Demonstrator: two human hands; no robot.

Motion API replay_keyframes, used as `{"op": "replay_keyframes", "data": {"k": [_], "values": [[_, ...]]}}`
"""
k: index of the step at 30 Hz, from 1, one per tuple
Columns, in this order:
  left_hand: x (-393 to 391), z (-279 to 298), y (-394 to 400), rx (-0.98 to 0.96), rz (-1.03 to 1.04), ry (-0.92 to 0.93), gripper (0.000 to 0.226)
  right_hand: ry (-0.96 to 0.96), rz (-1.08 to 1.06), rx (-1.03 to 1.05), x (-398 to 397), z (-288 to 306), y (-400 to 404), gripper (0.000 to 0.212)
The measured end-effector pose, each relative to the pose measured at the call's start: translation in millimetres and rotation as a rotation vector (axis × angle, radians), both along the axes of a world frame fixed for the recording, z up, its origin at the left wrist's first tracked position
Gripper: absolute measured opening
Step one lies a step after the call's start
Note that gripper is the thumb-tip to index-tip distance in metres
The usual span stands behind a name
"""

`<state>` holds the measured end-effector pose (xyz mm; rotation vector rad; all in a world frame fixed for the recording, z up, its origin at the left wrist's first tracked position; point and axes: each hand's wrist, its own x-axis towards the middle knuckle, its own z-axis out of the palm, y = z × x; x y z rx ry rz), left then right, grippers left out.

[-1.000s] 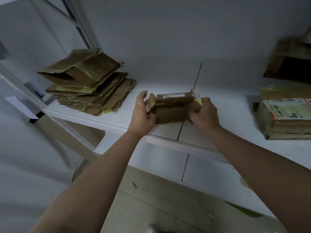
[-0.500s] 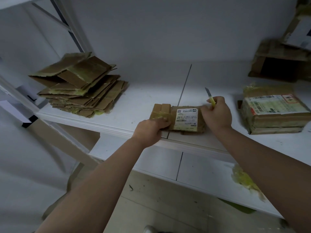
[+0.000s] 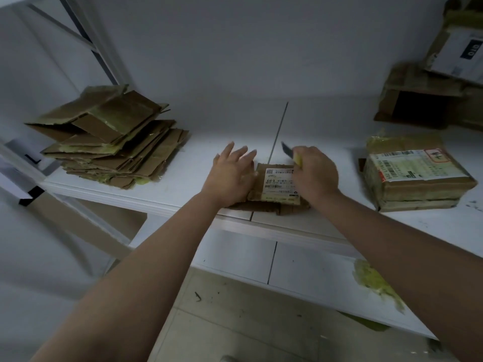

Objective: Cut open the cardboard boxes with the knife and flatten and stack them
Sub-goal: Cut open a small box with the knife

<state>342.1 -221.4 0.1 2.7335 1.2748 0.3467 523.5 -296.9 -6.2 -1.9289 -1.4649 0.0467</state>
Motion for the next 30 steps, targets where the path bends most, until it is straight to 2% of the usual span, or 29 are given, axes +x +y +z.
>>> {"op": "replay_keyframes", "data": {"k": [2,4,8,13,17,25,30], "values": [[8,-11,-1,0.011,0.016,0.184,0.057,-0.150,0.063,-0.165,-10,-6,0,0.041],[13,-25,-7,-0.030,0.020,0.247,0.053,-0.199,0.131,-0.294,-15,-15,0,0.053],[32,-47,-32,-0.186,0.093,0.244,0.052,-0.205,0.185,-0.438,-4,-33,5,0.050],[38,-40,-26,-0.013,0.107,0.272,0.054,-0.161,0.243,-0.435,12,-42,4,0.054],[31,-52,-19,-0.075,0.021,0.246,0.062,-0.193,0.258,-0.416,13,-51,3,0.064],[35,-59,-15,-0.073,0.040,0.282,0.063,-0.328,0.238,-0.444,11,-56,6,0.069],[37,-57,-17,-0.072,0.054,0.286,0.064,-0.322,0.240,-0.473,9,-52,6,0.069]]}}
